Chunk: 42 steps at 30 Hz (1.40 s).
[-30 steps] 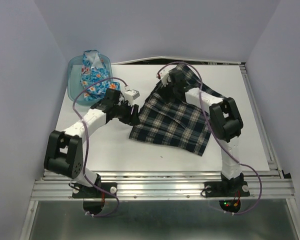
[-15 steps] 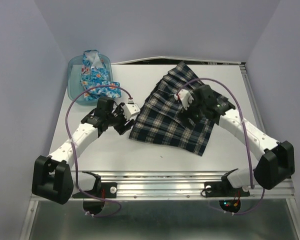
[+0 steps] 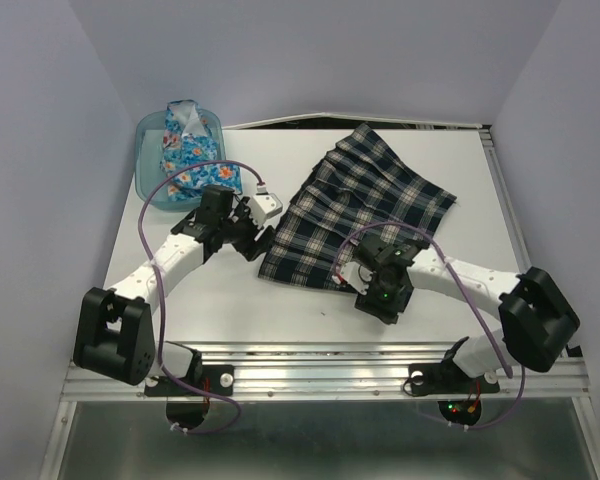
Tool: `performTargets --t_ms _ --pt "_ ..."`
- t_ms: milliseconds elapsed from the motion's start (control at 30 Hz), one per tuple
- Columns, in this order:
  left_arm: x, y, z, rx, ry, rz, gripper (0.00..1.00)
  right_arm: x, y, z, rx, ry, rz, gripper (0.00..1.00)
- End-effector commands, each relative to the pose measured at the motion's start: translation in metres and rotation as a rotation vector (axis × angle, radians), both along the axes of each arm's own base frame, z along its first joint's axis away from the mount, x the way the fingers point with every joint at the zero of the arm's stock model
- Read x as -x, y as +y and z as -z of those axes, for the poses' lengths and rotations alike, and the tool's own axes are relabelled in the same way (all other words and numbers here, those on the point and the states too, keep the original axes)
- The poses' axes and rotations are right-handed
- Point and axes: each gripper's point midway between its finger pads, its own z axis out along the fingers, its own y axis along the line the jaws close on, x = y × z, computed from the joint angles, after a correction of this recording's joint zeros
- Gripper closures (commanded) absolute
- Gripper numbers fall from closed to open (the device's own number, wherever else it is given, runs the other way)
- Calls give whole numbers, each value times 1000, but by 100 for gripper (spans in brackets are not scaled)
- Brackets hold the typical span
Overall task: Fold and stack the skirts
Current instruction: Fold the skirt
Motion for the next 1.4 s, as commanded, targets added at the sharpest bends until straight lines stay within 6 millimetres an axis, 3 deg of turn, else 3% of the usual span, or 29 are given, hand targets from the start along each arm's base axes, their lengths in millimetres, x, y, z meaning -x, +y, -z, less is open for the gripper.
performTargets --t_ms 0,100,367,633,767,1067,1200,1333,1367 --pt "-20 -4 -28 32 -81 -23 26 1 4 6 58 -5 18 42" --pt "-19 -3 -28 21 -102 -7 26 -14 -9 21 150 -70 51 44" --pt "-11 -1 -24 0 -132 49 26 -35 -28 37 265 -194 102 53" --pt "-9 -2 -22 -9 -129 67 27 -56 -10 -4 180 -308 108 52" --pt "-11 -3 -24 -5 -130 68 27 -56 -13 -7 183 -321 101 50" --pt "-9 -5 -23 -29 -140 139 27 -40 -36 47 271 -278 30 49" --pt "14 -8 -10 -97 -172 314 26 -34 -51 70 324 -276 20 53" --pt "37 -12 7 -208 -284 482 25 -36 -46 68 304 -279 35 70" --pt "44 -9 22 -245 -280 493 26 -36 -43 66 290 -276 34 78"
